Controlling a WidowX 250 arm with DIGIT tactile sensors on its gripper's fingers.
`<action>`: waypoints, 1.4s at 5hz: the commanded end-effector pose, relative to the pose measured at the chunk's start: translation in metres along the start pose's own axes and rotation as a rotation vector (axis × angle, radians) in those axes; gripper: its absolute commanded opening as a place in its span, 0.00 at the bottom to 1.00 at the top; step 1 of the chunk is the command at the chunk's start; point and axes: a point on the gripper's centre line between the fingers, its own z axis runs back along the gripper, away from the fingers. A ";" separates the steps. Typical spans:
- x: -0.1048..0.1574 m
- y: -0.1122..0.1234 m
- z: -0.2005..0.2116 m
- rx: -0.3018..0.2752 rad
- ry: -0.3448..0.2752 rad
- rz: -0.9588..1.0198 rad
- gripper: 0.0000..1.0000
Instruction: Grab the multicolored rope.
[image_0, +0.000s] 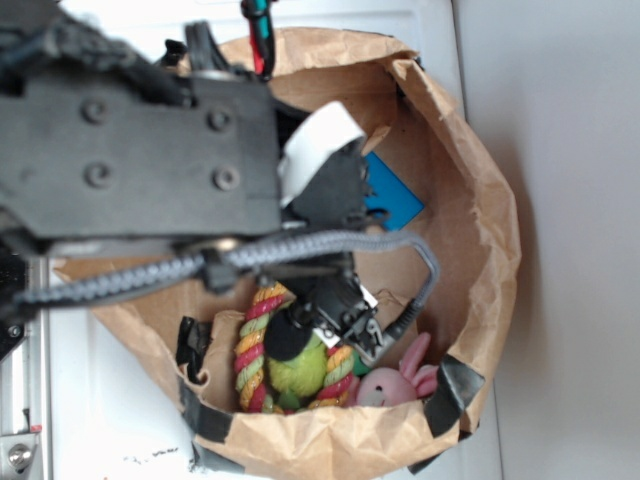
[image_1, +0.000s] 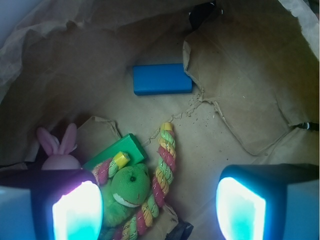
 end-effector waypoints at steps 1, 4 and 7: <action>0.011 0.004 -0.003 -0.027 -0.009 -0.012 1.00; 0.017 0.006 -0.038 0.010 0.015 0.027 1.00; 0.007 0.014 -0.064 -0.012 0.028 0.060 1.00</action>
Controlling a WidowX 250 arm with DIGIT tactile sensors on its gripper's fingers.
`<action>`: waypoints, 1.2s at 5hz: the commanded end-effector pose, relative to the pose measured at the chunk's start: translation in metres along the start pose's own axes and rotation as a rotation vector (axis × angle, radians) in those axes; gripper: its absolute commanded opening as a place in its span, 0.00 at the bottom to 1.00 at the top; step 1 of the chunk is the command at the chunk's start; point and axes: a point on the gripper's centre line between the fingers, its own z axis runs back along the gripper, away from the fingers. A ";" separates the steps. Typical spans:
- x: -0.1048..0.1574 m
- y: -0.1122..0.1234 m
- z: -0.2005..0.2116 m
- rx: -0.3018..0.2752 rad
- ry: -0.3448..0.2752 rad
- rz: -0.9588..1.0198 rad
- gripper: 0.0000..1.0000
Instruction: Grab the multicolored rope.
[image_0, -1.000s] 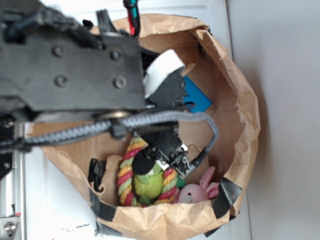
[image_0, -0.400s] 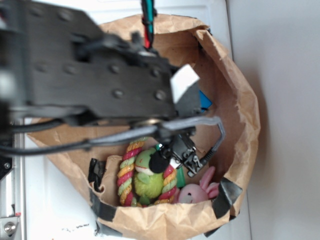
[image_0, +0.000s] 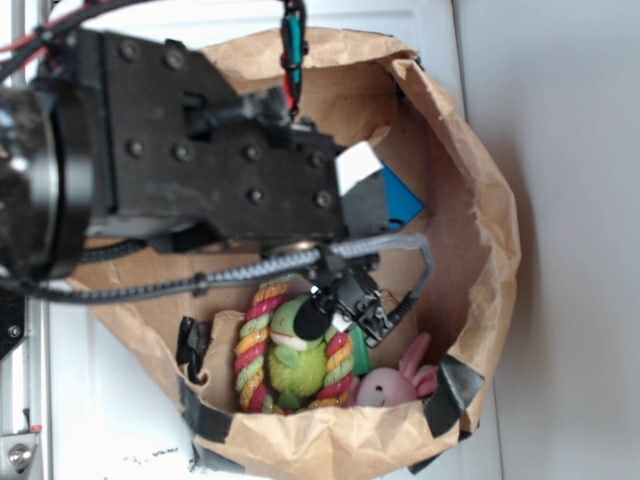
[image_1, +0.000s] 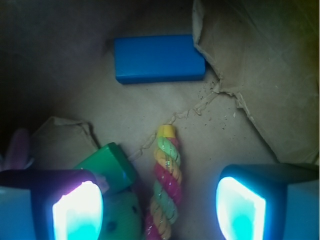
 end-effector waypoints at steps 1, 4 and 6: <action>0.014 0.007 -0.004 -0.019 -0.029 0.044 1.00; 0.030 0.008 -0.012 0.005 0.040 0.211 1.00; 0.023 0.009 -0.018 -0.005 0.009 0.199 1.00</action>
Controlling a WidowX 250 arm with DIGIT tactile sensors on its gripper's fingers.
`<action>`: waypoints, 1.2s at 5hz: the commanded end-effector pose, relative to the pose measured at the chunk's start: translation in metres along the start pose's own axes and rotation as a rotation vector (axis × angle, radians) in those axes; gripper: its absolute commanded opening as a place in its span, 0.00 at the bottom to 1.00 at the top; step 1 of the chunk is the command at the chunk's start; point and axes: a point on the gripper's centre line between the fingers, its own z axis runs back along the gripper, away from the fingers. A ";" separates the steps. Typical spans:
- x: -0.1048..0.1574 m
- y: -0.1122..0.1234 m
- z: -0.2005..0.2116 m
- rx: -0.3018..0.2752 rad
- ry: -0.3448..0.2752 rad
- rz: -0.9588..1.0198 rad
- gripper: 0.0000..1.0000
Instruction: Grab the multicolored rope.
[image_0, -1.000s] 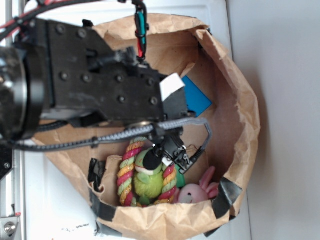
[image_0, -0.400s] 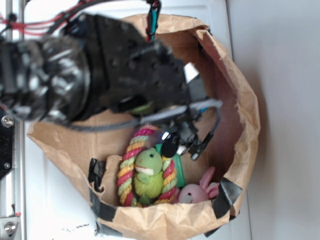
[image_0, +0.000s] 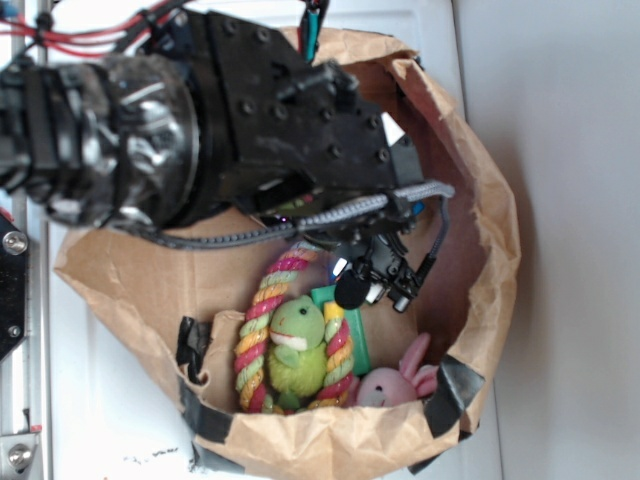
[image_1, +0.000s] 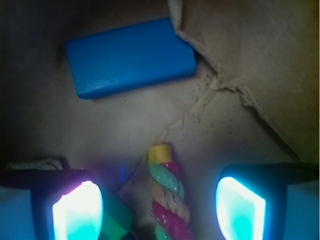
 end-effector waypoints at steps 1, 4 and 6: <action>0.009 0.000 0.001 -0.033 -0.055 0.031 1.00; 0.007 0.003 -0.002 -0.040 -0.079 0.036 1.00; -0.001 0.007 -0.017 -0.014 -0.098 0.008 1.00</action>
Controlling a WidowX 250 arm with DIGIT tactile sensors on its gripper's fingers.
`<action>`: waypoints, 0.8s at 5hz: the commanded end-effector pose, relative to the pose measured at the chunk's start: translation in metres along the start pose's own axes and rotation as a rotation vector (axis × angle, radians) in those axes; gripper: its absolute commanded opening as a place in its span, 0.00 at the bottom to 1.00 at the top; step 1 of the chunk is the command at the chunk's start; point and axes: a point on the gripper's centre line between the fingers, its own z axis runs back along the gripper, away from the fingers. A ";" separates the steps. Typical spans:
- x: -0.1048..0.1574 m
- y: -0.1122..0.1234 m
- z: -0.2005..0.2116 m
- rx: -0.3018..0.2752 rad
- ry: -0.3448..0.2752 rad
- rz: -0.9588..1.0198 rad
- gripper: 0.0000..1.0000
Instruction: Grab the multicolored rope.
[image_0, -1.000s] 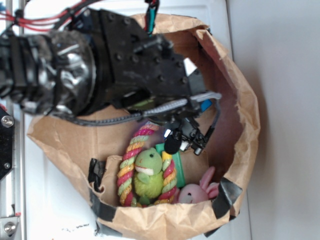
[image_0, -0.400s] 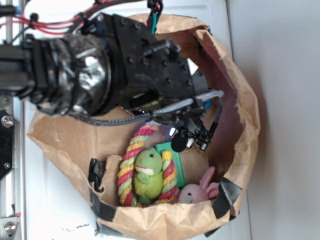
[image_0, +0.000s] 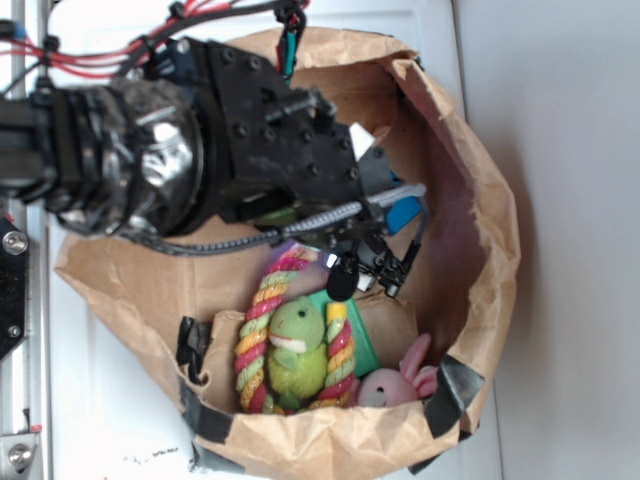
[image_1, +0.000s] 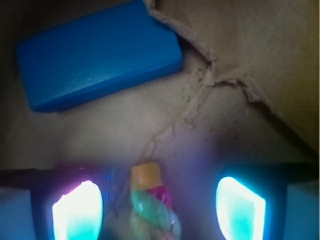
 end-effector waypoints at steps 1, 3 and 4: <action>-0.002 0.005 0.007 -0.056 -0.037 -0.050 1.00; -0.008 0.008 0.016 -0.070 0.008 -0.067 1.00; -0.012 0.008 0.022 -0.080 0.020 -0.079 1.00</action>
